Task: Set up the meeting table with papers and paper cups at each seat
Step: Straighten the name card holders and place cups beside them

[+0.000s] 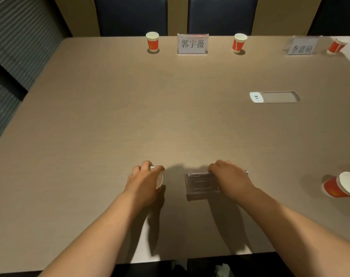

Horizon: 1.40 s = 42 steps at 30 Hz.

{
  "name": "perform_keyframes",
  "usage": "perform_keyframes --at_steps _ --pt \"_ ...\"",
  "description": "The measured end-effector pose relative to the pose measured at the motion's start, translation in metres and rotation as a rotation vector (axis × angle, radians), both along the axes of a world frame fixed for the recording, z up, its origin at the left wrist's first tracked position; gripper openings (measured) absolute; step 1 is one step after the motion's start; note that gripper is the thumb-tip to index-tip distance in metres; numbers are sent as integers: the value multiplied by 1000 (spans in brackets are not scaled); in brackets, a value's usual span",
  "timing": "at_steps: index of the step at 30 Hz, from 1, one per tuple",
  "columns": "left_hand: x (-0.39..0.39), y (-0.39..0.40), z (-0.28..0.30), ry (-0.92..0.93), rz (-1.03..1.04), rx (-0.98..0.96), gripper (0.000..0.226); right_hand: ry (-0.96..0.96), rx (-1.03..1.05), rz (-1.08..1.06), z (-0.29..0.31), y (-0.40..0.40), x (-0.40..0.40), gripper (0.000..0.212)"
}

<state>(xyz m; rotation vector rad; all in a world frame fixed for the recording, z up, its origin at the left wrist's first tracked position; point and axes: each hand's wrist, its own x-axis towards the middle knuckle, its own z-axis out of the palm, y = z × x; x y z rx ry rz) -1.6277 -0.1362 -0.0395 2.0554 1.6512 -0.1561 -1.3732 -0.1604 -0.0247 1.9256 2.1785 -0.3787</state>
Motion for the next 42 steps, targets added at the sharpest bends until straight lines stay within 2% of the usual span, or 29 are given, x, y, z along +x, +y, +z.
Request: perform_keyframes --at_steps 3,10,14,17,19,22,24,25,31,34,38,42 --pt "0 3 -2 16 9 22 60 -8 0 8 -1 1 1 39" --pt "3 3 -1 51 -25 12 53 -41 -3 14 -2 1 1 43" --pt "12 -2 5 215 -50 -40 85 19 64 6 1 0 2 45" --pt "35 -10 12 217 -77 45 100 61 165 3 11 -12 12 45" --pt "60 -19 18 129 -122 162 89 101 206 4 20 -26 24 38" --pt "113 -34 33 -37 -187 318 49 133 296 -10 36 -57 55 4" --pt "150 -48 47 -155 -205 327 21 145 306 -47 43 -78 80 23" --pt "166 -56 52 -190 -232 306 16 144 267 -82 49 -89 93 27" --pt "279 -121 64 -212 -447 264 22 117 131 -193 75 -159 197 29" --pt "336 -155 68 -204 -463 243 21 118 70 -234 90 -195 251 31" --pt "407 -186 77 -197 -445 268 21 103 117 -191 106 -234 318 43" --pt "467 -206 84 -195 -407 245 21 101 157 -215 111 -263 382 40"
